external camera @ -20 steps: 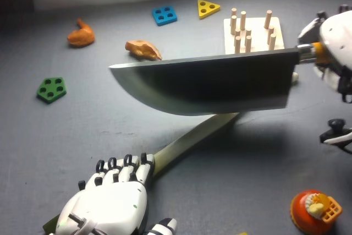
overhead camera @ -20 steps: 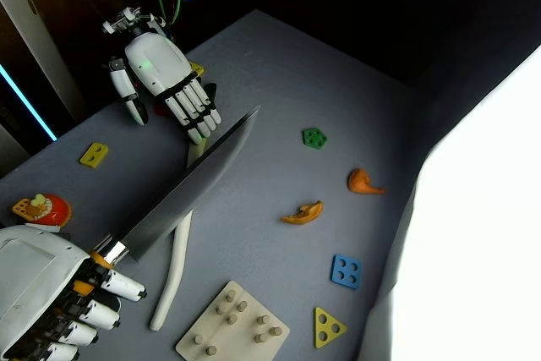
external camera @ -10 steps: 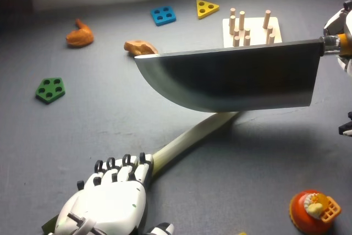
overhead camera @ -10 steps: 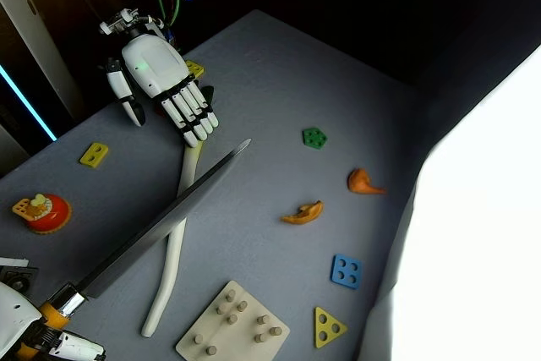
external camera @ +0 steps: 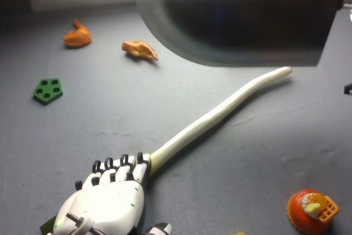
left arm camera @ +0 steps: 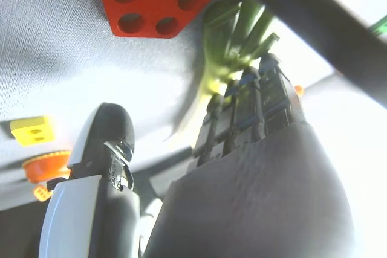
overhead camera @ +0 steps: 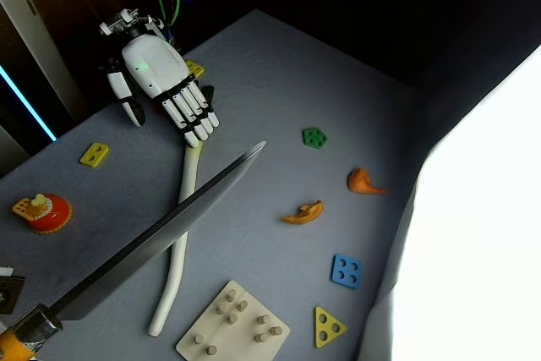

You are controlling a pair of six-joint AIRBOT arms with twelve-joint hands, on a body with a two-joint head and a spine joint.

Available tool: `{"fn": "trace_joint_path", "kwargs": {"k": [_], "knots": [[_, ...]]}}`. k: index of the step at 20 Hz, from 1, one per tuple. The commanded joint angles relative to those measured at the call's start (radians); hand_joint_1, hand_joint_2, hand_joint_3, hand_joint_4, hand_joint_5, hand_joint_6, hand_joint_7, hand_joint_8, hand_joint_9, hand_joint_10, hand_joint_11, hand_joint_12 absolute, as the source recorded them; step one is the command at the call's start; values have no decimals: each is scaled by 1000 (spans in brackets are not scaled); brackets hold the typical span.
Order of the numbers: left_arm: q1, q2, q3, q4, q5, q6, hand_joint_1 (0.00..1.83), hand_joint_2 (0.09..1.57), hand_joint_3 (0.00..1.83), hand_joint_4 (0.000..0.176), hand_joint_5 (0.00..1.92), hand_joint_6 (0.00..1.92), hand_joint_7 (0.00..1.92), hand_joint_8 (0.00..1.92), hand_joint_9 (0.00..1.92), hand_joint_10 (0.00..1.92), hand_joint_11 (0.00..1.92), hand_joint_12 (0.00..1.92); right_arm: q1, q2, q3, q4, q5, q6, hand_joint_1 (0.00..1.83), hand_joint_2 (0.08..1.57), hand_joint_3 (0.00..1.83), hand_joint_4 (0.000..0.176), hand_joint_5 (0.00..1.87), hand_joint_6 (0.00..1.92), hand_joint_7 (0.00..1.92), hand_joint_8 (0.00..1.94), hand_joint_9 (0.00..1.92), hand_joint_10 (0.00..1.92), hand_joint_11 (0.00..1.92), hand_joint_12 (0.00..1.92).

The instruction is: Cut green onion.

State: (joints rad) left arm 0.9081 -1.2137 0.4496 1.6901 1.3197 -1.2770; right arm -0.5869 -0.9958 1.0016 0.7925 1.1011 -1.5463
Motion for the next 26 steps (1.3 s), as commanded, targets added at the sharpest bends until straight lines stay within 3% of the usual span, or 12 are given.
{"fn": "trace_joint_path", "kwargs": {"k": [1, 3, 5, 12, 20, 26], "knots": [[0, -3, -1, 25, 34, 3, 544, 1350, 0, 0, 25, 1, 16, 4, 0, 0, 0, 0, 19, 13, 18, -92, 114, 43, 1613, 1231, 0, 176, 1281, 1921, 1560, 1941, 1595, 1921, 1669, 1921], [-2, -3, 0, 26, 34, 3, 613, 1332, 0, 0, 47, 8, 24, 4, 0, 0, 0, 0, 27, 11, 57, -147, 103, 109, 1615, 1224, 0, 176, 1280, 1921, 1555, 1941, 1592, 1921, 1672, 1921], [-2, -3, -1, 29, 34, 3, 533, 1354, 3, 1, 21, 7, 8, 5, 0, 0, 0, 0, 47, 6, 116, -204, 43, 193, 1603, 1220, 0, 176, 1282, 1921, 1546, 1941, 1587, 1921, 1671, 1921], [-2, -3, 1, 40, 34, 3, 519, 1353, 2, 3, 36, 6, 13, 1, 0, 0, 0, 0, 61, -76, 379, -412, -41, 447, 1611, 1235, 0, 176, 1276, 1921, 1569, 1941, 1606, 1921, 1681, 1921], [-7, 1, 5, 56, 32, 3, 552, 1346, 0, 0, 50, 4, 21, 0, 5, 0, 0, 0, 66, -215, 635, -413, -86, 481, 1621, 1229, 0, 176, 1281, 1921, 1560, 1941, 1616, 1921, 1684, 1921], [-38, 17, 17, 83, -2, 4, 526, 1355, 3, 0, 46, 0, 23, 2, 16, 3, 0, 0, 71, -292, 734, -375, -83, 447, 1594, 1252, 0, 176, 1284, 1921, 1556, 1941, 1605, 1921, 1675, 1921]]}}
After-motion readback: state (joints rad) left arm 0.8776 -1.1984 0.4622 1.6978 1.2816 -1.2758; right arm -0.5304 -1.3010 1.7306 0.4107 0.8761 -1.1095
